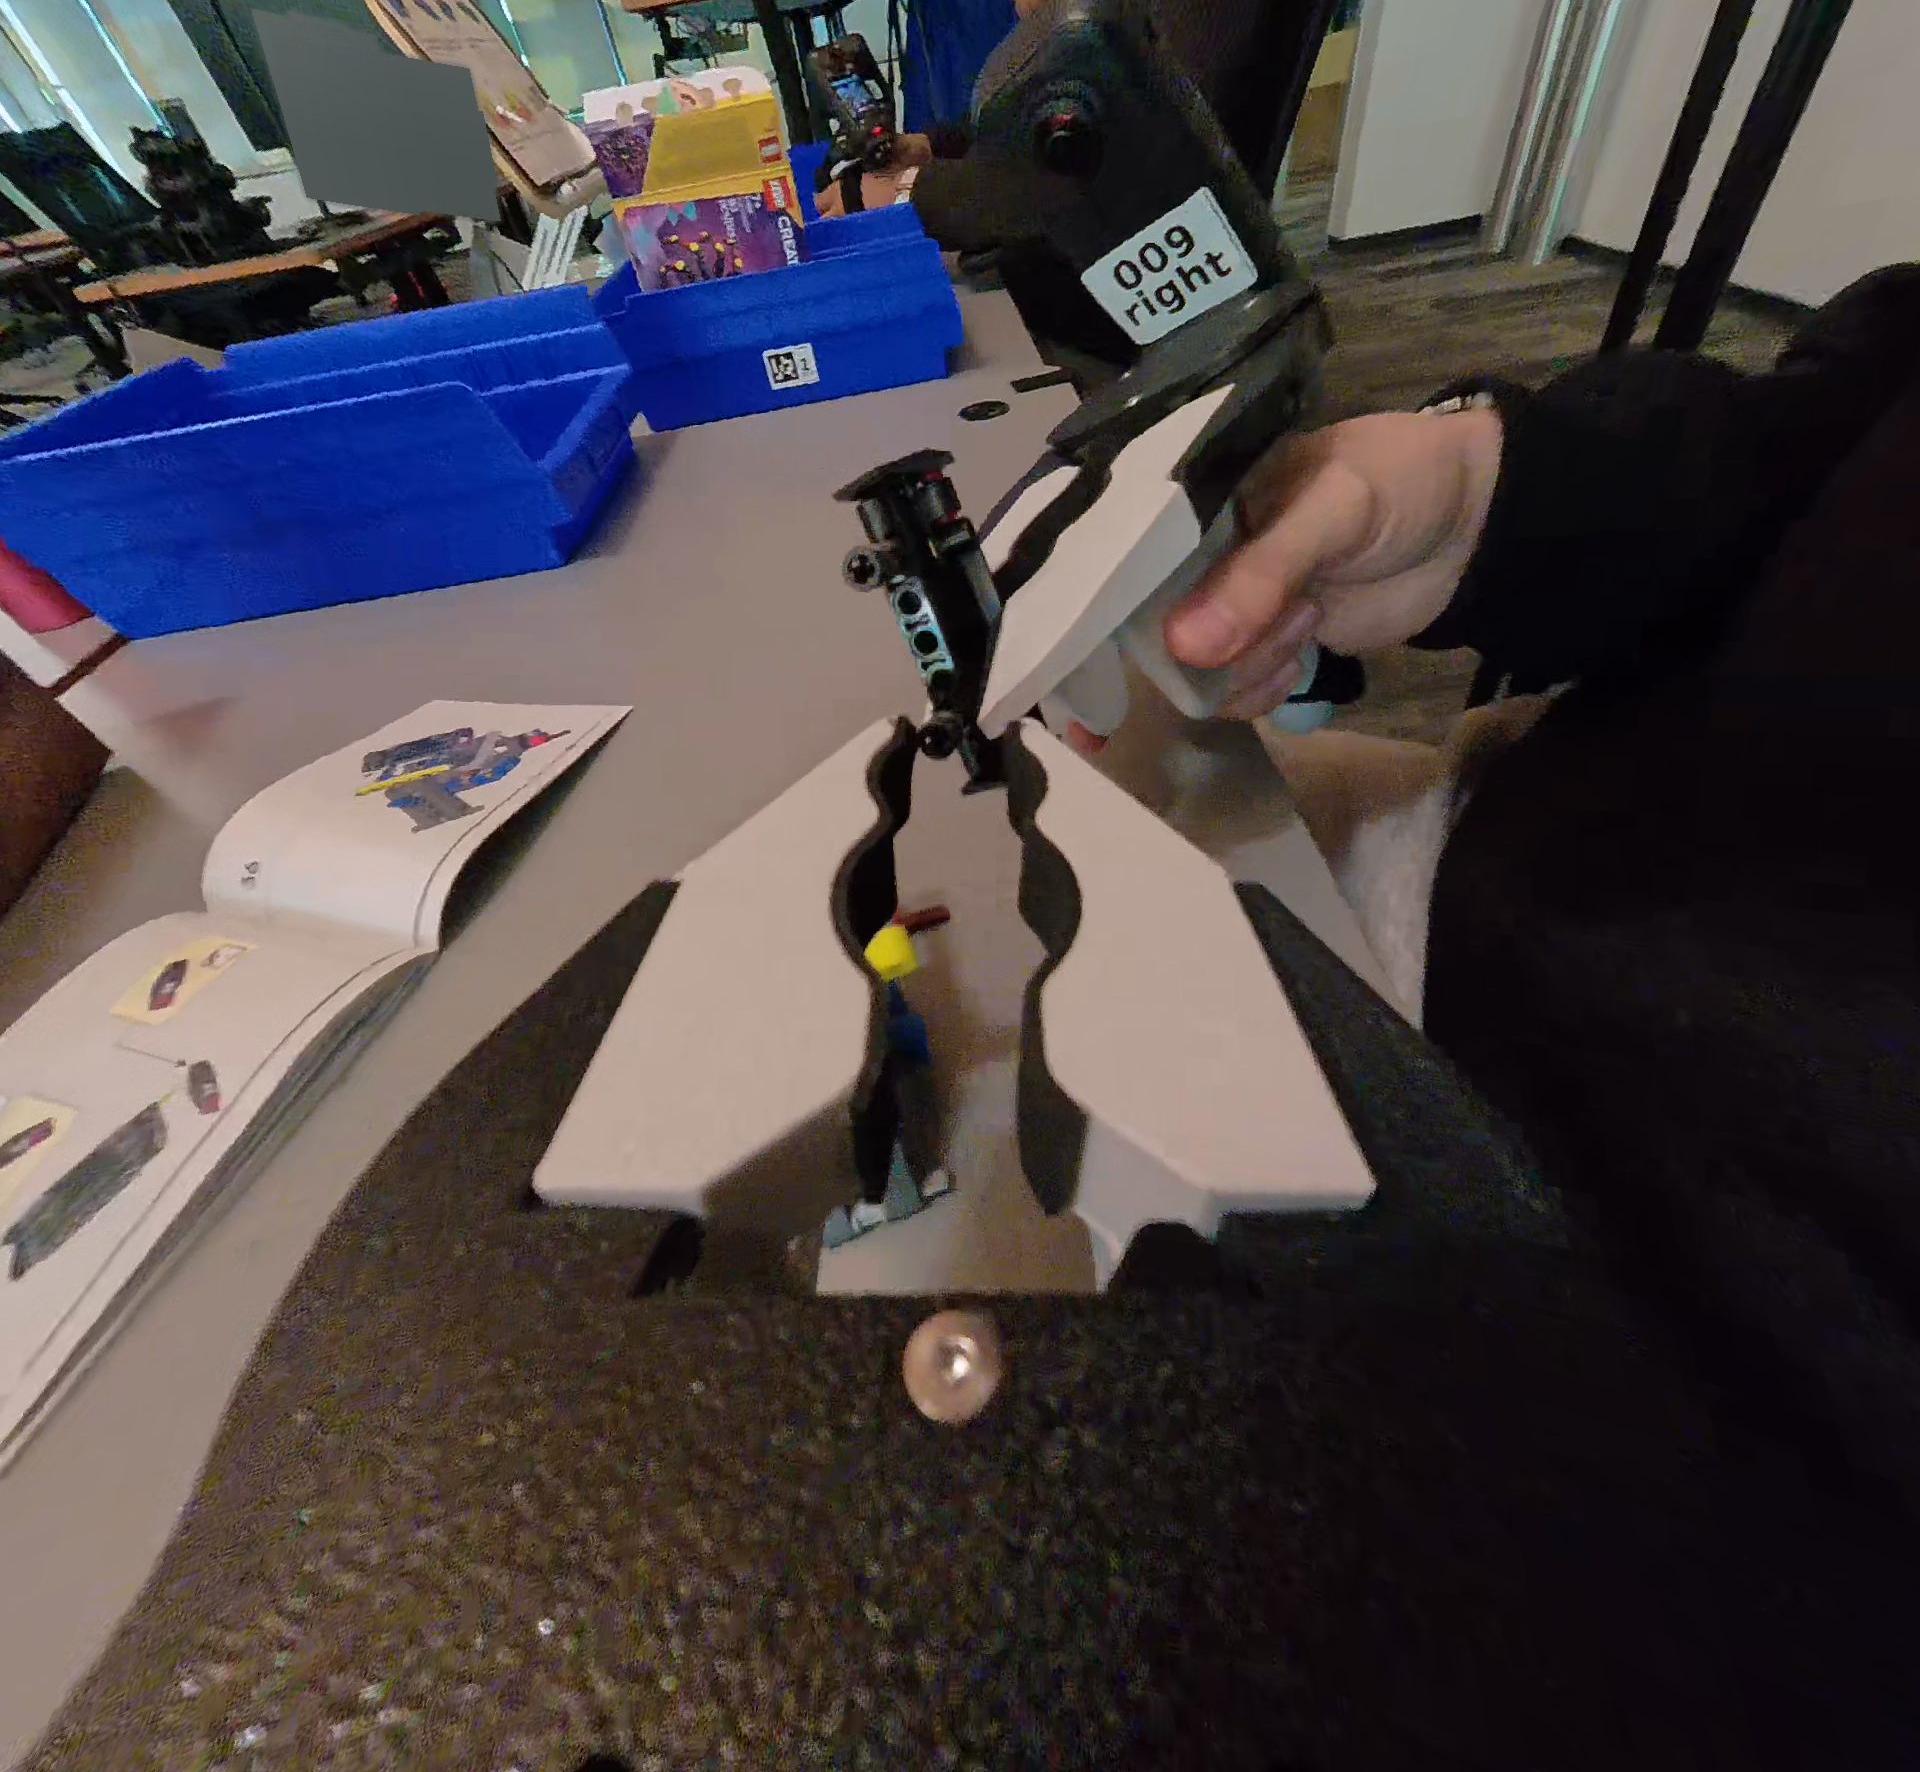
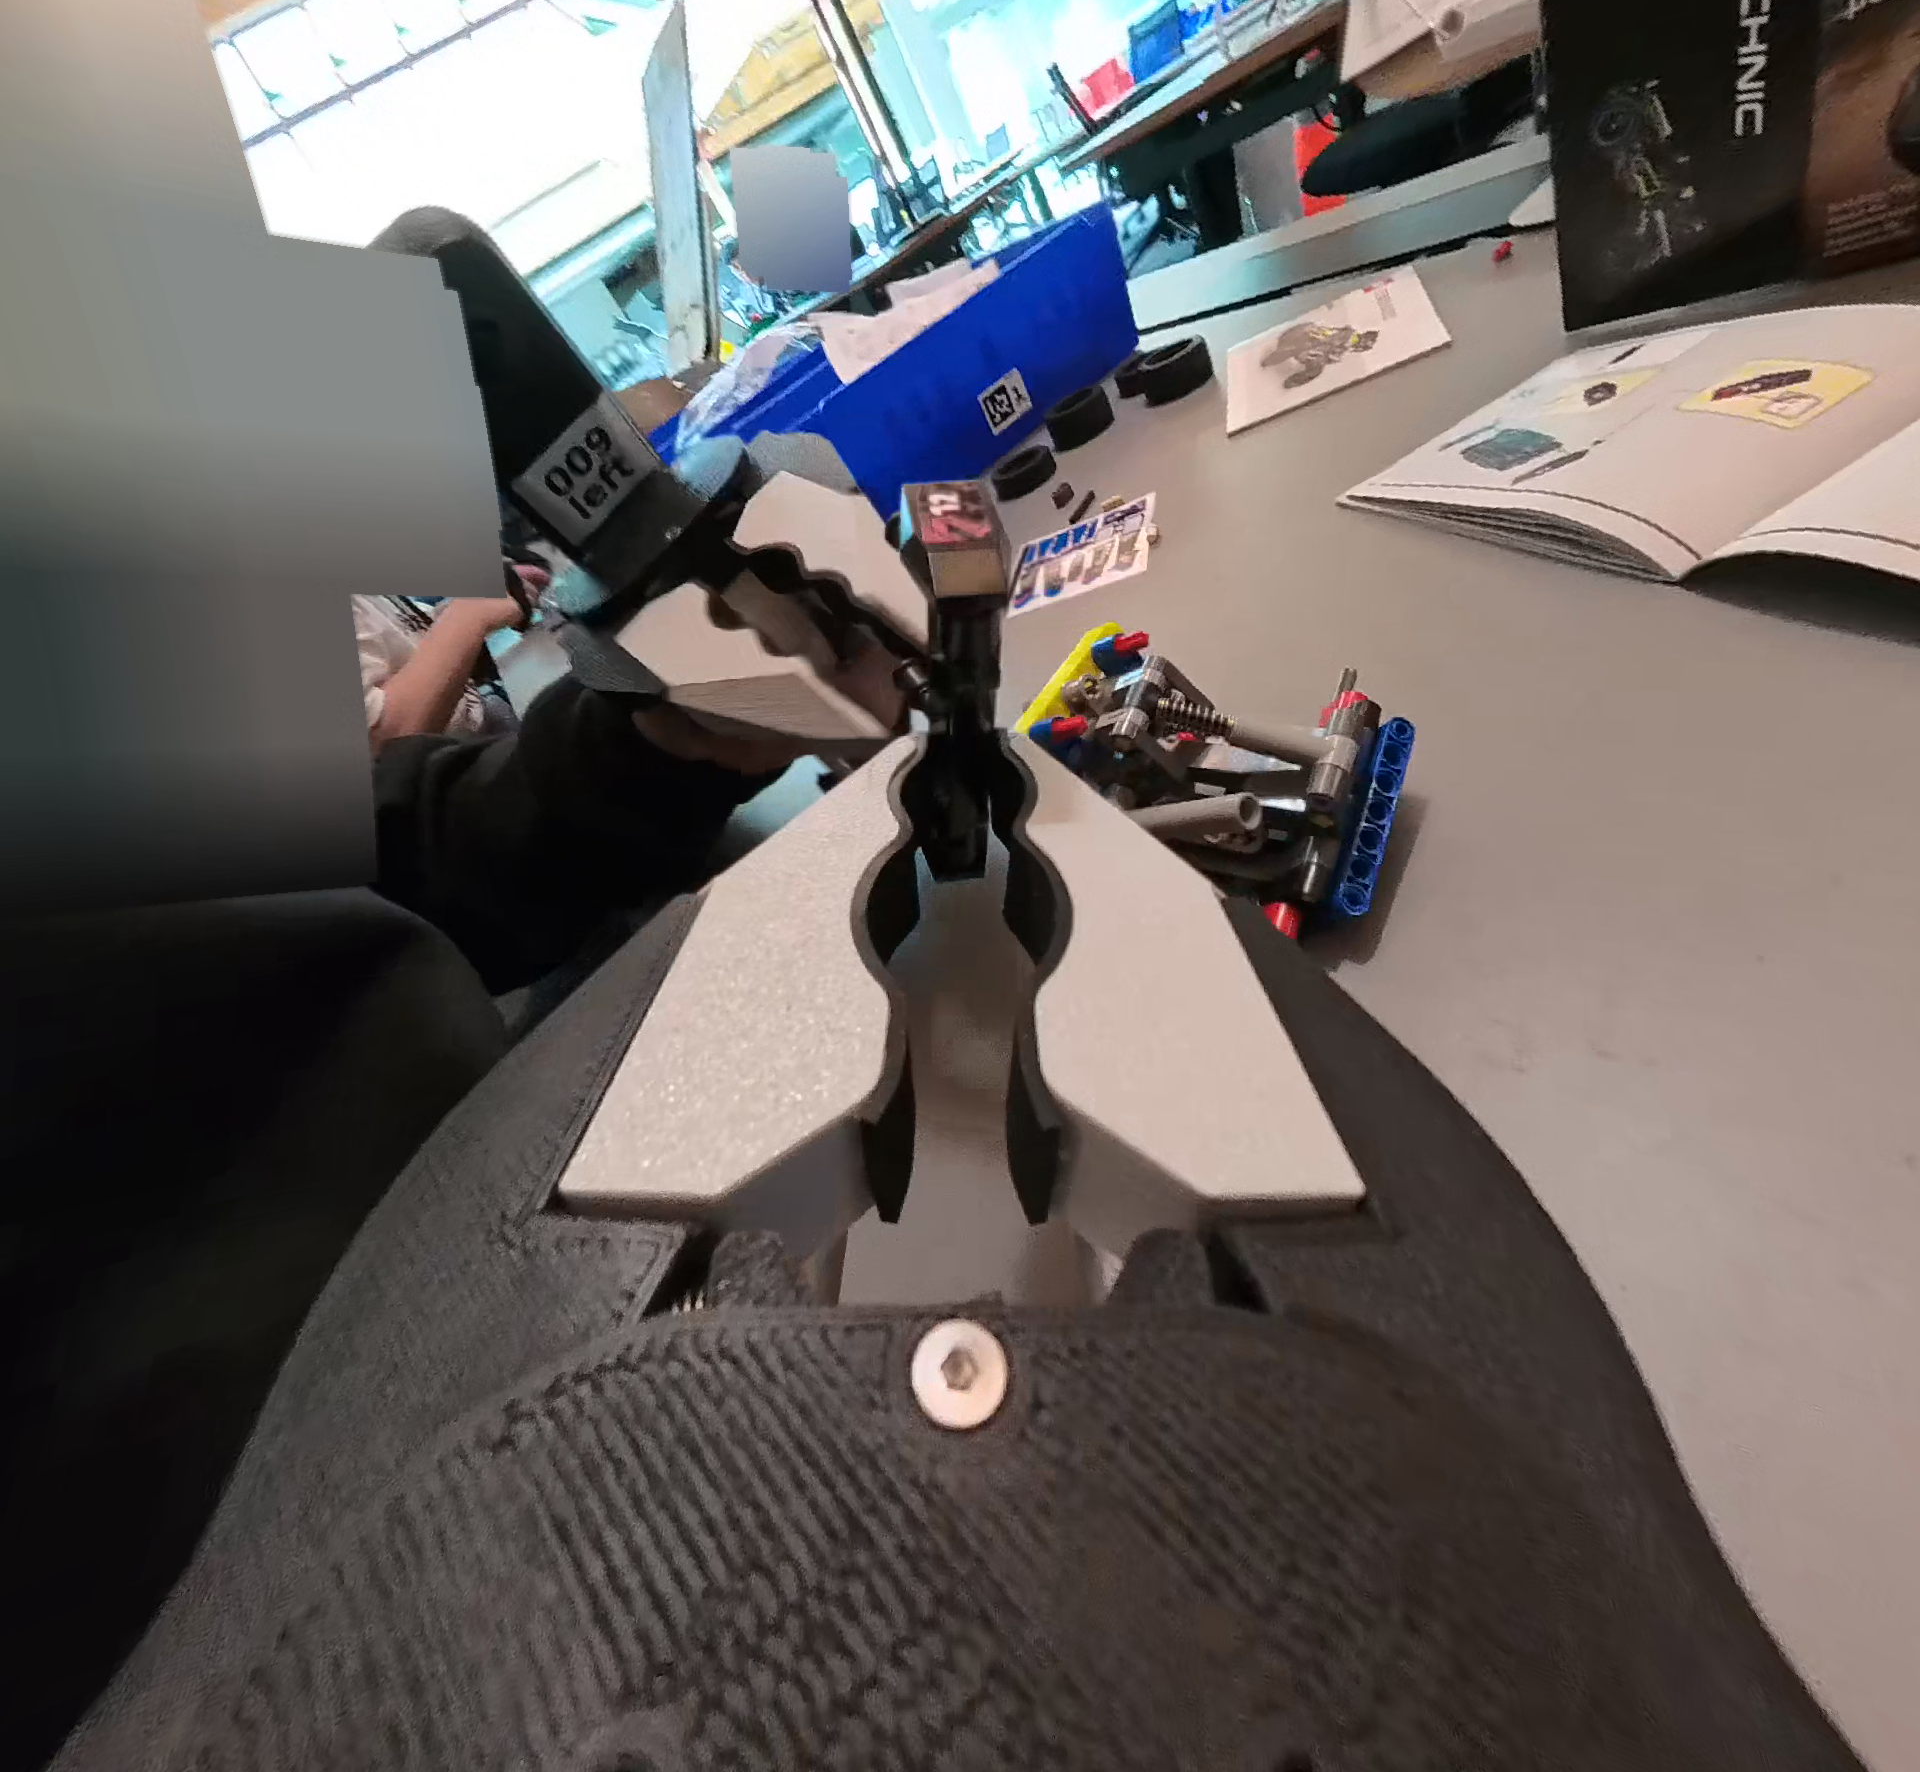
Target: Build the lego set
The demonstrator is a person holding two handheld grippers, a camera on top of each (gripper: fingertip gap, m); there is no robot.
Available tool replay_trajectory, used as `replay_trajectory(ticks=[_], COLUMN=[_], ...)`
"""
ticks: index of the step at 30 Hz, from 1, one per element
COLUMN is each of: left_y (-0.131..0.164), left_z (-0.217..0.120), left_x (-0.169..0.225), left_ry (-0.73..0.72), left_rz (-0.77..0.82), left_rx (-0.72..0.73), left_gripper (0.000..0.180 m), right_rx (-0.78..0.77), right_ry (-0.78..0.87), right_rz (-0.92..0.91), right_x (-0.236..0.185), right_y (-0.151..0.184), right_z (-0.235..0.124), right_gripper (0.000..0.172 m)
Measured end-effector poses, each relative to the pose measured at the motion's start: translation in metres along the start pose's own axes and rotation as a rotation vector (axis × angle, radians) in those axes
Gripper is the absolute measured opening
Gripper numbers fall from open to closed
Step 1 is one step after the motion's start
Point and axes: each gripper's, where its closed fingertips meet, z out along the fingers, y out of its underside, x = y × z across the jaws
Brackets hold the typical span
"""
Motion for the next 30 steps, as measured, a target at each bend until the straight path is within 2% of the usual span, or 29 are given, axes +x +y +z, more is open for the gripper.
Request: replay_trajectory(ticks=[1,3,10,15,18,21,24,27,30], left_y=[-0.001,-0.001,0.007,0.015,0.023,0.028,0.042,0.046,0.069], left_z=[-0.001,-0.001,-0.001,-0.002,-0.002,-0.003,-0.001,-0.003,0.001], left_x=[0.002,0.001,0.004,0.006,0.007,0.011,0.012,0.015,0.023], left_ry=[0.024,0.029,0.044,0.048,0.06,0.097,0.079,0.109,0.114], left_rz=[-0.035,-0.068,-0.049,0.014,-0.008,-0.074,-0.046,-0.074,0.013], left_rx=[0.005,0.003,-0.065,-0.128,-0.166,-0.177,-0.231,-0.237,-0.359], left_gripper=[0.02,0.005,0.008,0.003,0.003,0.003,0.004,0.003,0.002], right_rx=[-0.015,-0.018,-0.02,-0.057,-0.09,-0.156,-0.247,-0.26,-0.378], right_ry=[0.008,-0.005,-0.006,0.009,0.015,-0.009,0.049,0.023,0.071], right_rz=[-0.007,0.005,-0.035,-0.096,-0.148,-0.164,-0.215,-0.162,-0.199], right_x=[0.0,-0.003,-0.005,-0.003,-0.002,-0.002,0.005,0.003,0.01], right_y=[0.003,0.006,0.008,0.014,0.02,0.028,0.04,0.047,0.068], right_z=[0.001,0.002,0.001,0.002,0.004,0.003,0.005,0.006,0.006], right_gripper=[0.008,0.008,0.008,0.008,0.014,0.007,0.007,0.006,0.006])
